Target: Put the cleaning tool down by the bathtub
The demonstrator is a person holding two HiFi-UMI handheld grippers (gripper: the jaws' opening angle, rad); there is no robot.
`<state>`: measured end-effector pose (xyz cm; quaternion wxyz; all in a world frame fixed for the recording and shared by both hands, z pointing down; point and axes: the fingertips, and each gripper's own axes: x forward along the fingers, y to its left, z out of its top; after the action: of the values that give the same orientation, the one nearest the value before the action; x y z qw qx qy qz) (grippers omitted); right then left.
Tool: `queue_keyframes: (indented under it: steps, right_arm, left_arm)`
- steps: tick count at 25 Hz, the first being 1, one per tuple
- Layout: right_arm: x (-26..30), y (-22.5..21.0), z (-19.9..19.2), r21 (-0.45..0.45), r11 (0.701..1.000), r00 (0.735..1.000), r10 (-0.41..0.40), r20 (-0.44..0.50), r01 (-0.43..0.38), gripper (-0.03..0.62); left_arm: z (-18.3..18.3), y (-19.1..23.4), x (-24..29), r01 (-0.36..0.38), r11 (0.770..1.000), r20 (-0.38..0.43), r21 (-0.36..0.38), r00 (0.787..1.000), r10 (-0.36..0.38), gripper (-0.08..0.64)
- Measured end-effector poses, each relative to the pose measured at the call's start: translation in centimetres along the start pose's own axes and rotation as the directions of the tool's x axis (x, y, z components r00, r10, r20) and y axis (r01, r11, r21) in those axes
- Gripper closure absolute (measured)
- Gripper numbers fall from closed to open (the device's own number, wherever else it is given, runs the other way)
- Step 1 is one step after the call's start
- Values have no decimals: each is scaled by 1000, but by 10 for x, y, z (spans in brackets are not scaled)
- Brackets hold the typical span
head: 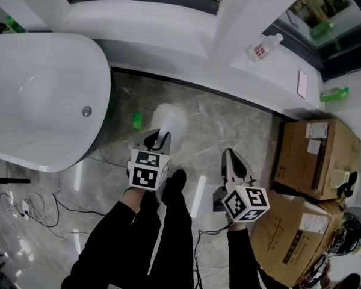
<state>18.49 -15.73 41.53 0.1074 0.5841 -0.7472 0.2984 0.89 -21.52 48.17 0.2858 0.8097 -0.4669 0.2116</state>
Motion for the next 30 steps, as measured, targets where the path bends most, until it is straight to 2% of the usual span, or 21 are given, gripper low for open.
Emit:
queue_keyframes:
  steps: [11, 21, 30]
  right_arm:
    - [105, -52, -76, -35, 998, 998, 56, 2, -56, 593]
    - [201, -90, -118, -58, 992, 994, 110, 18, -109, 592]
    - [248, -108, -143, -119, 984, 990, 141, 27, -137, 592]
  left_arm:
    - [-106, 57, 118, -61, 997, -40, -46, 997, 59, 471]
    - [-158, 101, 216, -89, 996, -82, -23, 993, 87, 471]
    - [-199, 126, 267, -120, 990, -108, -76, 988, 112, 471]
